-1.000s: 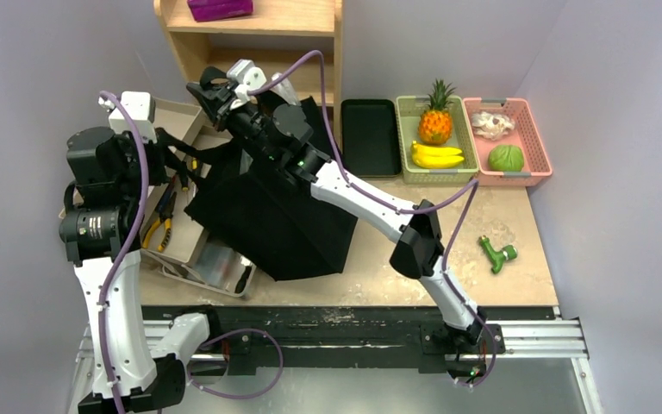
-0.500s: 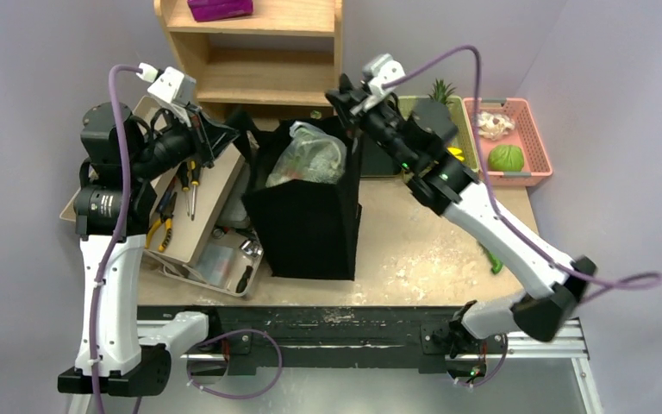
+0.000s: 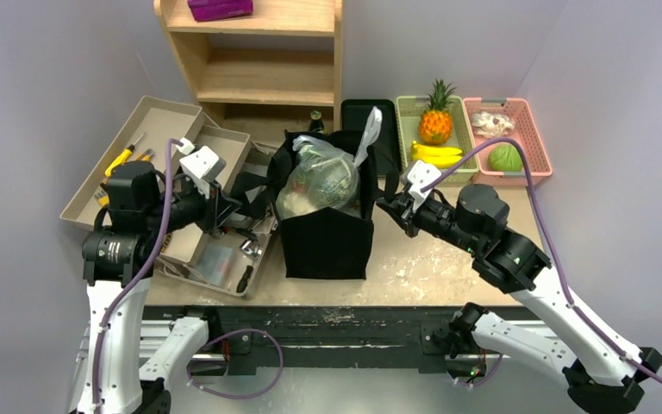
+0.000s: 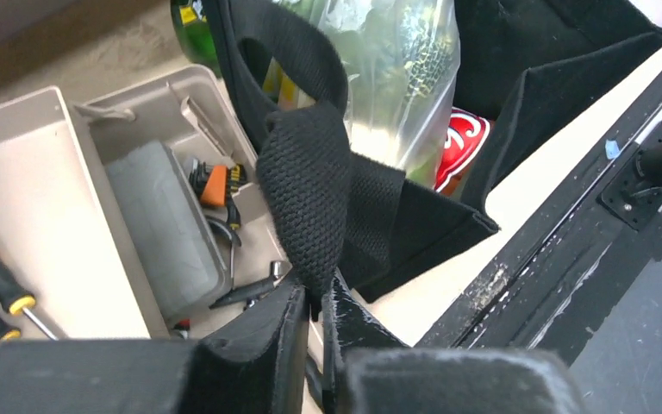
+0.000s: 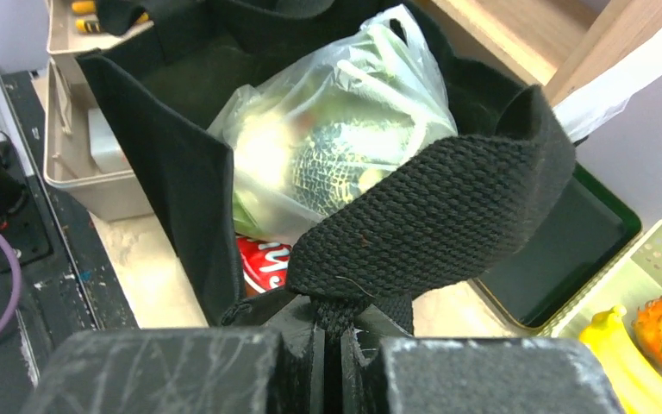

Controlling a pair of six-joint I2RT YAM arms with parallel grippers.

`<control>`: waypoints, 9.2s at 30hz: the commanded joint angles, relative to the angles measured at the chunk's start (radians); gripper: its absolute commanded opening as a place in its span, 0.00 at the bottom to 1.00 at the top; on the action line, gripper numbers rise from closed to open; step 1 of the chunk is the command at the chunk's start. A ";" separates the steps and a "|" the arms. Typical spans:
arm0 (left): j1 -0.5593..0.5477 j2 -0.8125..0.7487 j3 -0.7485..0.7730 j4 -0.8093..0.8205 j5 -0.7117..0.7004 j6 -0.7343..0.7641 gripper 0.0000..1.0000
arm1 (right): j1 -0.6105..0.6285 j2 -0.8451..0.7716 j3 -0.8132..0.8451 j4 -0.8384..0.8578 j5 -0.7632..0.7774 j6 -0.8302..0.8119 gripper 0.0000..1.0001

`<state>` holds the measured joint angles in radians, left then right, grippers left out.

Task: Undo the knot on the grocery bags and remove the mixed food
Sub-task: Place the takeout bag at the center of the board, then pick up the takeout bag from the takeout bag, then move the takeout bag to the center of the board.

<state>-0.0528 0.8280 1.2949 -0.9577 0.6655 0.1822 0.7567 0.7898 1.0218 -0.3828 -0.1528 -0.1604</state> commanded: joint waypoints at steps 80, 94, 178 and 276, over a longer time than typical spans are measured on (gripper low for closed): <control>-0.528 0.603 0.639 0.342 -0.297 0.068 0.00 | -0.221 0.024 0.067 0.046 0.190 0.303 0.00; -0.498 0.586 0.748 0.238 -0.164 0.053 0.00 | -0.221 0.110 0.089 0.062 -0.025 0.343 0.37; -0.470 0.602 1.004 0.276 -0.264 -0.235 0.00 | -0.260 0.167 0.349 -0.008 0.327 0.198 0.00; -0.536 0.473 0.271 0.607 -0.200 -0.325 0.00 | -0.615 0.364 -0.203 -0.723 0.504 -0.951 0.71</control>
<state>-0.5392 1.2667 1.5394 -0.5518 0.4164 -0.1707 0.2279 1.1431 0.7685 -1.0500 0.3389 -1.0657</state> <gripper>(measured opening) 0.068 0.707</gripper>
